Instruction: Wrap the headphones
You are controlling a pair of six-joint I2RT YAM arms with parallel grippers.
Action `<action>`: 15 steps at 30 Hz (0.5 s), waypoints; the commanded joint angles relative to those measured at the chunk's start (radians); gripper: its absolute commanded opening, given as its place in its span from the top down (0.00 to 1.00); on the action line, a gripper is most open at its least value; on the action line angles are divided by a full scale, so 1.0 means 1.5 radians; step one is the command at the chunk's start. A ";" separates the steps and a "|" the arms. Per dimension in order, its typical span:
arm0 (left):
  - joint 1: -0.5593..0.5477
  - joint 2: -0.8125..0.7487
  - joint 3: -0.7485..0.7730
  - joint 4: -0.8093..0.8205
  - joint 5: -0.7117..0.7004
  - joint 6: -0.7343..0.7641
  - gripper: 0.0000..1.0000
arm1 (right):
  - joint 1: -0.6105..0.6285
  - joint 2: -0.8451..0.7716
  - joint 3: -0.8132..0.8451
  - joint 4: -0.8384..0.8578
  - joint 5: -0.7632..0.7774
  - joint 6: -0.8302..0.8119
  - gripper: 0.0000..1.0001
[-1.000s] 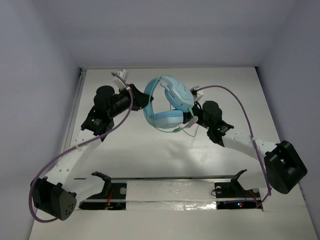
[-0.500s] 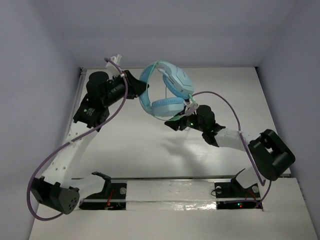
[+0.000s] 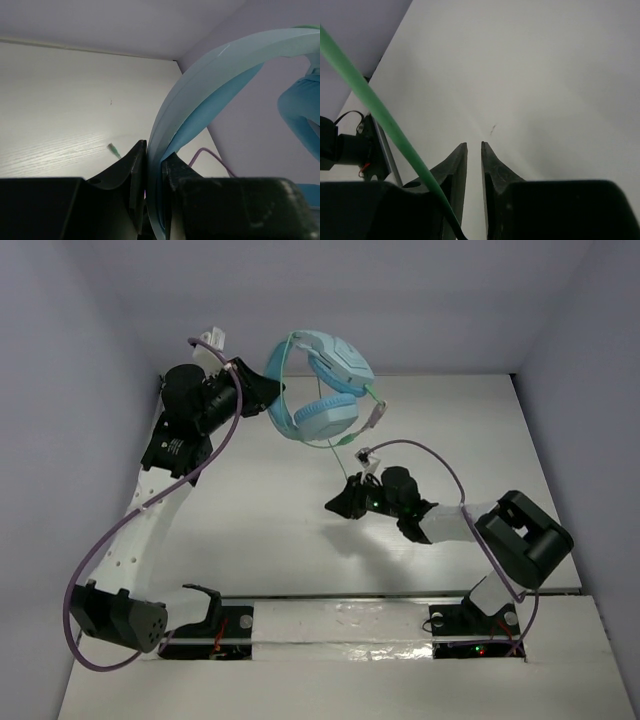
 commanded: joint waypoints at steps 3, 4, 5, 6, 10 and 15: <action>0.019 -0.023 -0.054 0.154 -0.068 -0.117 1.00 | 0.078 -0.006 0.018 0.007 0.027 0.006 0.77; 0.028 -0.026 -0.069 0.168 -0.099 -0.140 1.00 | 0.089 -0.014 0.016 -0.001 0.050 0.005 0.77; 0.028 -0.029 -0.081 0.192 -0.117 -0.155 1.00 | 0.102 -0.017 0.016 -0.009 0.057 0.004 0.77; 0.044 -0.037 -0.115 0.212 -0.132 -0.172 1.00 | 0.126 -0.020 0.016 -0.025 0.065 0.004 0.77; 0.044 -0.032 -0.155 0.239 -0.242 -0.186 1.00 | 0.182 -0.033 0.027 -0.089 0.084 0.010 0.94; 0.044 -0.016 -0.185 0.228 -0.343 -0.127 1.00 | 0.247 -0.100 0.080 -0.268 0.114 -0.015 1.00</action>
